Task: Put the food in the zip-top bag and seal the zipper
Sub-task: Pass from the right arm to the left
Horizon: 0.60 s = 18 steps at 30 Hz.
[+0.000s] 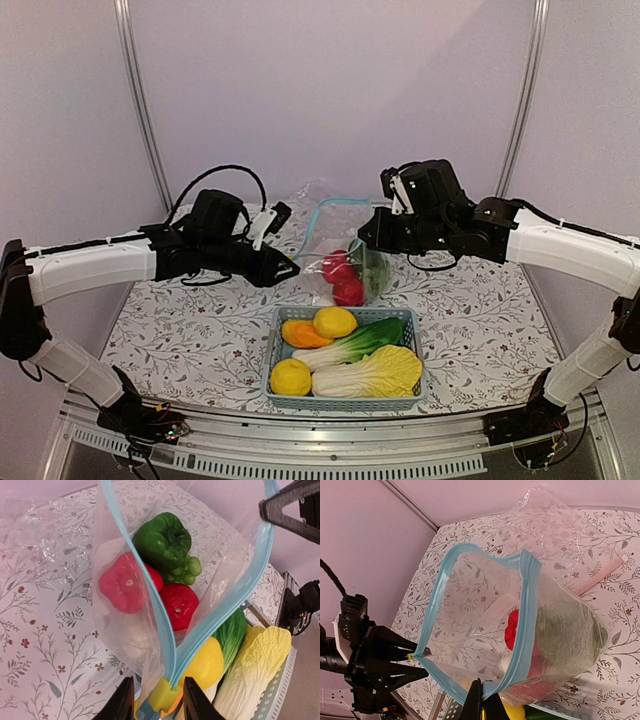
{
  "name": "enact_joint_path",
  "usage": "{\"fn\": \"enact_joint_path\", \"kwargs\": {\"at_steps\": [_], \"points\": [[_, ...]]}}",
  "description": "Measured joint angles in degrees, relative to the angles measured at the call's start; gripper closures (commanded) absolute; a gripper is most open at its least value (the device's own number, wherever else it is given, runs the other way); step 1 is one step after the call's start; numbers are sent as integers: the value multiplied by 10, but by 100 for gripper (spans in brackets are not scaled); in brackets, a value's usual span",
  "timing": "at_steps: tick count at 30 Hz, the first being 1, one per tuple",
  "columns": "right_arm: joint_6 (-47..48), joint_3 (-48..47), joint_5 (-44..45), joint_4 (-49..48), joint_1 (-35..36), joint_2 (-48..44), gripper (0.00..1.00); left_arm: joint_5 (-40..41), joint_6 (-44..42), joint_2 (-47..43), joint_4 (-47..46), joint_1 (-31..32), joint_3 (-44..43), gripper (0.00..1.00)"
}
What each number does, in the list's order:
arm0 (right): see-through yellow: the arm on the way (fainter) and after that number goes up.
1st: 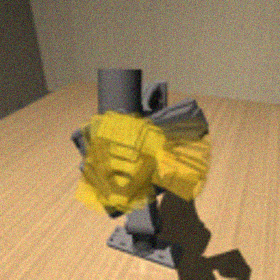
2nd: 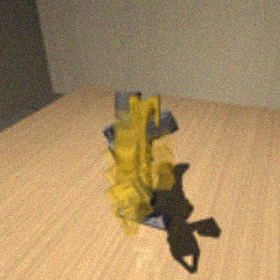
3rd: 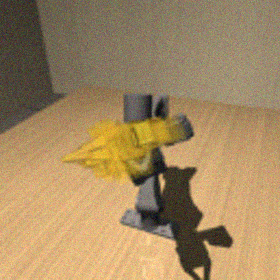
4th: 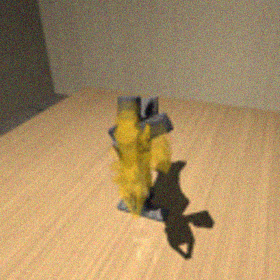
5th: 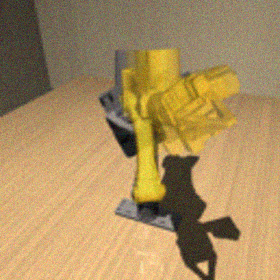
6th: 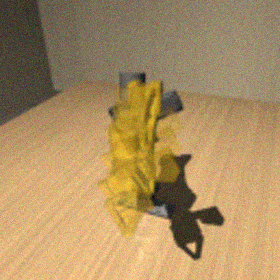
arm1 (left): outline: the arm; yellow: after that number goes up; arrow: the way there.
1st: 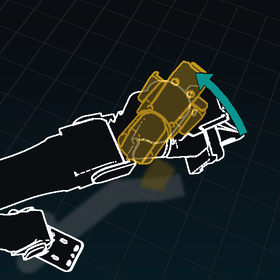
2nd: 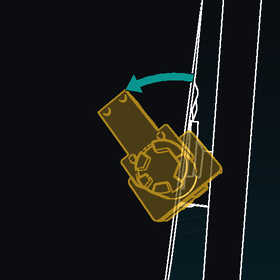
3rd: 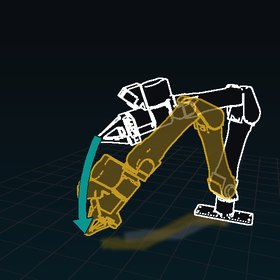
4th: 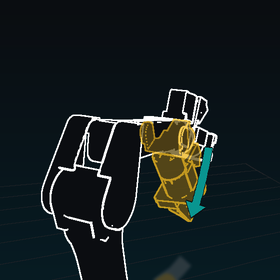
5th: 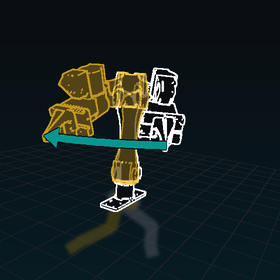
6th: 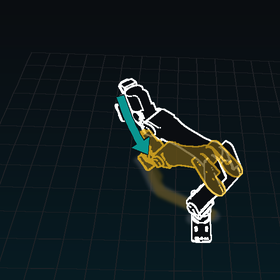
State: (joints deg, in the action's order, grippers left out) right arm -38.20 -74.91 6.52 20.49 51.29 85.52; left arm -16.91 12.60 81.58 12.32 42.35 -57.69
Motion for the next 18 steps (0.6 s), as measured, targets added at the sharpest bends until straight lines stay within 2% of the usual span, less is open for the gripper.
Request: {"fn": "enact_joint_path", "kwargs": {"at_steps": [8, 13, 18], "points": [[0, 3, 5, 0, 0, -2, 100, 23, -19, 1, -7, 7, -2, 98], [1, 3, 12, 0, 0, -7, 100, 24, -33, 1, -6, 8, -25, 100], [8, 3, 27, 0, 0, -13, 100, 23, -58, 8, 14, 6, -95, 100]]}}
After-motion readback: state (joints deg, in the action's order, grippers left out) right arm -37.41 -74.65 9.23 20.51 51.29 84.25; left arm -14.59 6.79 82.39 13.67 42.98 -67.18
